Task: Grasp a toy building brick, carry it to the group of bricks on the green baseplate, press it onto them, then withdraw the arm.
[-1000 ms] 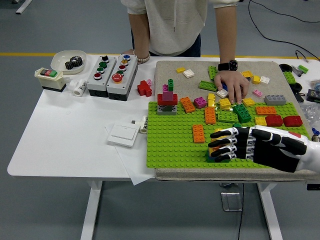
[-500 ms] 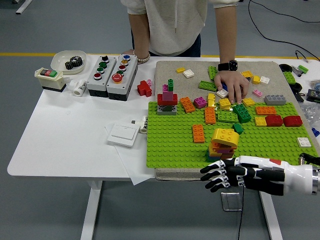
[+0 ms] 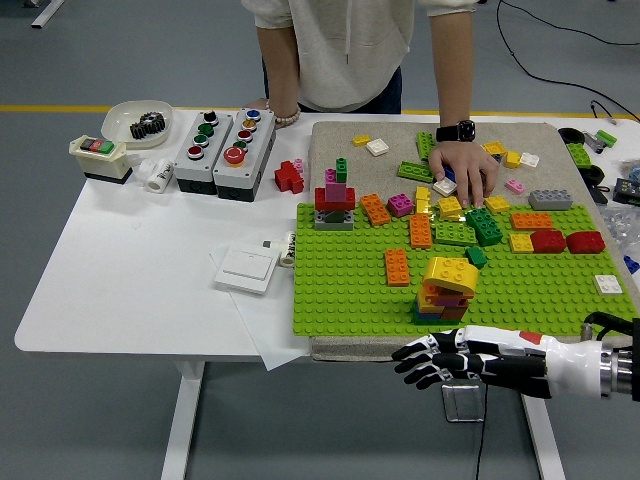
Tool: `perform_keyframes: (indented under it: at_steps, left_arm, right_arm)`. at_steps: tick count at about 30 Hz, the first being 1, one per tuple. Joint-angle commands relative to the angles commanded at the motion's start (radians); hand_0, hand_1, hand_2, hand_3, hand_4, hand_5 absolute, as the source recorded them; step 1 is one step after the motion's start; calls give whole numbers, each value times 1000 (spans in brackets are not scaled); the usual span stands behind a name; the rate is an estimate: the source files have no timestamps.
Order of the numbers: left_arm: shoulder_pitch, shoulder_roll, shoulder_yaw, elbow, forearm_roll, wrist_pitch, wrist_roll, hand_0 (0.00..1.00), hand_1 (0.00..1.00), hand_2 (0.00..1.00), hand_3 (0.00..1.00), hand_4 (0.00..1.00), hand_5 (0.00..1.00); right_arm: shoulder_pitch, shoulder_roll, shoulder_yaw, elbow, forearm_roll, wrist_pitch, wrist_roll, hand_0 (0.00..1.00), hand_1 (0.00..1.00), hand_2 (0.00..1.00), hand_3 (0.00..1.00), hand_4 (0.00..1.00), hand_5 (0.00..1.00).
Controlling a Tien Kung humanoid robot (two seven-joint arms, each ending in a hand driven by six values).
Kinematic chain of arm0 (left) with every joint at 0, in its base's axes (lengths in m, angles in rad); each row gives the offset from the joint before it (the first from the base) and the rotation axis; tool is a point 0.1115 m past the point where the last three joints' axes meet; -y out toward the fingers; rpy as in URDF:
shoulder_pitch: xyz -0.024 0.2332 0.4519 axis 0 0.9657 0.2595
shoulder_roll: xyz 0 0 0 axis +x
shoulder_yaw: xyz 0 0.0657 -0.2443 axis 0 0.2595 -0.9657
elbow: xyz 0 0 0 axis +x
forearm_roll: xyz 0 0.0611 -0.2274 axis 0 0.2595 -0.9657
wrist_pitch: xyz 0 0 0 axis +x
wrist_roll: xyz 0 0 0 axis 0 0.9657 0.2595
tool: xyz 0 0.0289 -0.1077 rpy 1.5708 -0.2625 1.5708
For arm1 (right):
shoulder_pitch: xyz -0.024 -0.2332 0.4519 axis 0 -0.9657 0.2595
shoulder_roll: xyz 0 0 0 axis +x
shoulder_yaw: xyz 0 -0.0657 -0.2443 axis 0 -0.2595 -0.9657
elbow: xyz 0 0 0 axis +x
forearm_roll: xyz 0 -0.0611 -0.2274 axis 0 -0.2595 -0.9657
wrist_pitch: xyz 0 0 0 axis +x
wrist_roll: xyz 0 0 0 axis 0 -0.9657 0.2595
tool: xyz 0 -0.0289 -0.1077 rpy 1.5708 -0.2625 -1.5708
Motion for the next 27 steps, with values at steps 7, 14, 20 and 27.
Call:
perform_keyframes:
  at_steps: [7, 14, 20, 27]
  left_arm:
    - [-1, 0, 1, 0, -1, 0, 0, 754, 751, 727, 586, 643, 665]
    - [-1, 1, 2, 0, -1, -1, 0, 754, 751, 727, 586, 643, 665]
    - [-2, 0, 2, 0, -3, 0, 0, 755, 752, 727, 586, 643, 665]
    - [-2, 0, 3, -1, -4, 1, 0, 755, 752, 726, 586, 643, 664]
  right_arm:
    - [7, 6, 2, 0, -30, -41, 16, 874, 849, 868, 856, 990, 840]
    - [8, 11, 6, 0, -53, -72, 31, 879, 849, 869, 857, 995, 845]
    - [11, 15, 13, 0, -61, -81, 39, 877, 849, 867, 858, 998, 845]
    - [17, 19, 17, 0, -66, -88, 45, 879, 849, 864, 860, 998, 845]
